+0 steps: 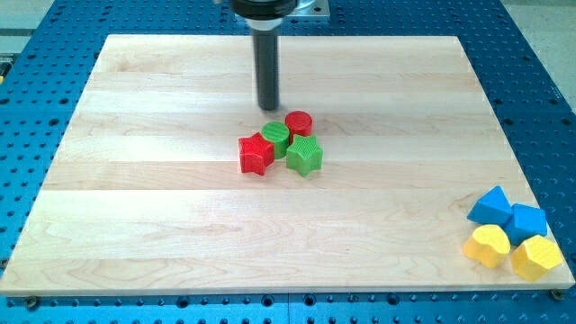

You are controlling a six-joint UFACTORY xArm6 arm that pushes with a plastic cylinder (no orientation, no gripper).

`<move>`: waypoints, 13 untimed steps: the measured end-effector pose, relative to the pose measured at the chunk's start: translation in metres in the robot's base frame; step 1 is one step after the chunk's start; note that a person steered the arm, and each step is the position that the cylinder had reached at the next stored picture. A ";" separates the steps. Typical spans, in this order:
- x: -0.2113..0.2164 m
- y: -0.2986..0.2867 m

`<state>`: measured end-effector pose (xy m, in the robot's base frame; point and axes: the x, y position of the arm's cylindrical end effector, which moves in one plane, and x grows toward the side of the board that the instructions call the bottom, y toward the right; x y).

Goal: Separate the green star from a group of blocks

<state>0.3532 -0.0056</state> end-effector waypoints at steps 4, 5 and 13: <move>0.088 0.034; 0.093 0.031; 0.045 -0.148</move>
